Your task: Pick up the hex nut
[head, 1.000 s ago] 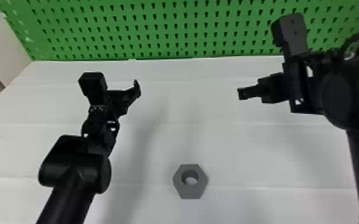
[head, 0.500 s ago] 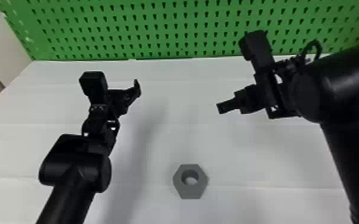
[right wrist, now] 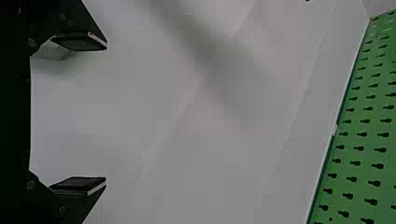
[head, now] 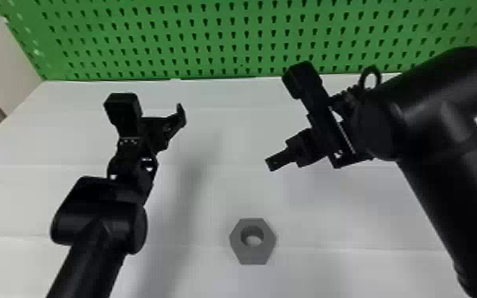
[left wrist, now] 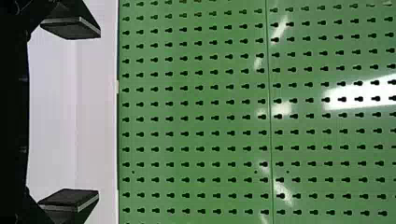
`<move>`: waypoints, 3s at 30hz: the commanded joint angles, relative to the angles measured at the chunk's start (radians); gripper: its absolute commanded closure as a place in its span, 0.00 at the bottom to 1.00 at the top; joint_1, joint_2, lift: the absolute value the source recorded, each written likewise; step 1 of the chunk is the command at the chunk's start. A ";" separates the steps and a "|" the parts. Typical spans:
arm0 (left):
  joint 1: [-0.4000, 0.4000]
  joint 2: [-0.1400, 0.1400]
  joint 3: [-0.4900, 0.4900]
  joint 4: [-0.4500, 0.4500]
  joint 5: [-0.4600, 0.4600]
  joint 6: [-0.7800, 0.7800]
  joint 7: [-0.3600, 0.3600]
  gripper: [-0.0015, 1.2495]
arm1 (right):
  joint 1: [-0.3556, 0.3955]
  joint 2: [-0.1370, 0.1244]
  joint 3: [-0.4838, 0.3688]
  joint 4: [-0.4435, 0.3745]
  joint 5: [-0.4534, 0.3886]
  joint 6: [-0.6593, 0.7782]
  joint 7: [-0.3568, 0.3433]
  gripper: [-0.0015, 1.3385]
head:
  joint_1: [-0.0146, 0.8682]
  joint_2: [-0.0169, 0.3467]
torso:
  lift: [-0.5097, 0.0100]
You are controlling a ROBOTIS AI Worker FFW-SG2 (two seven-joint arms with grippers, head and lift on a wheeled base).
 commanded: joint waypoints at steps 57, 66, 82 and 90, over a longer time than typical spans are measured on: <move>-0.039 0.000 0.000 0.032 -0.025 -0.023 0.000 0.07 | -0.143 0.003 0.307 0.357 -0.228 0.003 -0.002 0.20 | 0.91 0.46 | 0.82; -0.039 0.000 0.000 0.032 -0.025 -0.025 0.000 0.07 | -0.148 0.017 0.321 0.401 -0.228 0.003 0.000 0.20 | 0.91 0.46 | 0.82; -0.039 0.000 -0.003 0.032 -0.025 -0.030 0.000 0.07 | -0.148 0.049 0.321 0.489 -0.211 0.003 0.000 0.20 | 0.91 0.46 | 0.82; -0.038 0.000 -0.001 0.032 -0.025 -0.033 0.000 0.07 | -0.143 0.065 0.298 0.516 -0.185 0.003 0.000 0.20 | 0.91 0.46 | 0.82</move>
